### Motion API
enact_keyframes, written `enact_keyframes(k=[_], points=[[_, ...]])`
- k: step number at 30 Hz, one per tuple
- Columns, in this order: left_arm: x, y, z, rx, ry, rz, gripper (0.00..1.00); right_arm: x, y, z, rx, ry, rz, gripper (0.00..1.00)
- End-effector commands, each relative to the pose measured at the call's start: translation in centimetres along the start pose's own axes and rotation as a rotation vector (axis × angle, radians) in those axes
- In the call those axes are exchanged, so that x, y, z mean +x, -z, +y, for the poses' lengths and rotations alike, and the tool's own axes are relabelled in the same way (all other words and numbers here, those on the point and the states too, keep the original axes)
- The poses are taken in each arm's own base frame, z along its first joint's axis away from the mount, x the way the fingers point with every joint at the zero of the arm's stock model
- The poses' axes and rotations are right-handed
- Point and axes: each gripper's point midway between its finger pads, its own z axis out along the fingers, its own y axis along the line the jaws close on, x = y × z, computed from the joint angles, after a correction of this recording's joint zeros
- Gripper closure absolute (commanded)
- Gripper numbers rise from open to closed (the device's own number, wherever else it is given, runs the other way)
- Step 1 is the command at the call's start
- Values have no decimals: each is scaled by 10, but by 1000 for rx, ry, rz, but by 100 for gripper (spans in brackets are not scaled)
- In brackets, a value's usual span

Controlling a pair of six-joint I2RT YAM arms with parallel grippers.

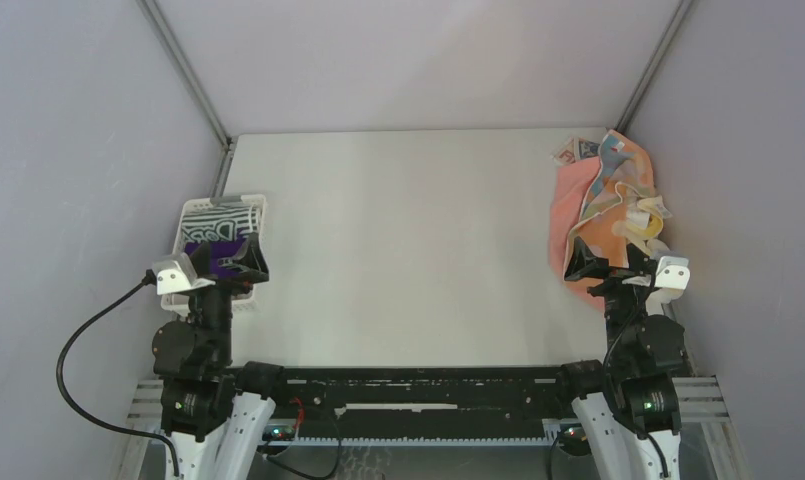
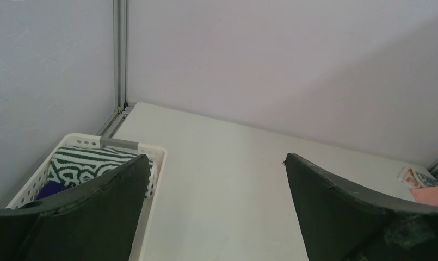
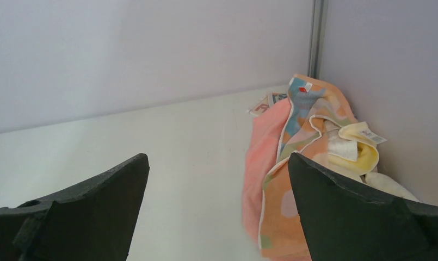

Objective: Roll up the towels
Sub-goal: Pick up the towel at the corner of the board.

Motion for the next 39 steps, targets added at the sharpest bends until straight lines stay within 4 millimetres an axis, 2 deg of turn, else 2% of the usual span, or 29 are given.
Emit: enact_keyframes(k=[1, 11, 18, 21, 23, 31, 39], points=[[-5, -3, -3, 16, 1, -22, 0, -12, -1, 1, 0, -11, -44, 0], [-6, 5, -9, 54, 15, -30, 0, -6, -6, 5, 5, -28, 65, 0], [-1, 10, -17, 105, 16, -13, 0, 21, -16, 11, 39, -110, 264, 0], [2, 11, -17, 111, 6, -7, 0, 44, -25, 13, 75, -163, 384, 1], [4, 11, -18, 119, 8, 0, 0, 61, -30, 6, 154, -180, 462, 3], [3, 14, -21, 137, 6, -5, 0, 133, -39, -49, 527, -51, 726, 6], [2, 15, -21, 142, 9, -8, 0, 194, -47, -76, 668, 110, 915, 24]])
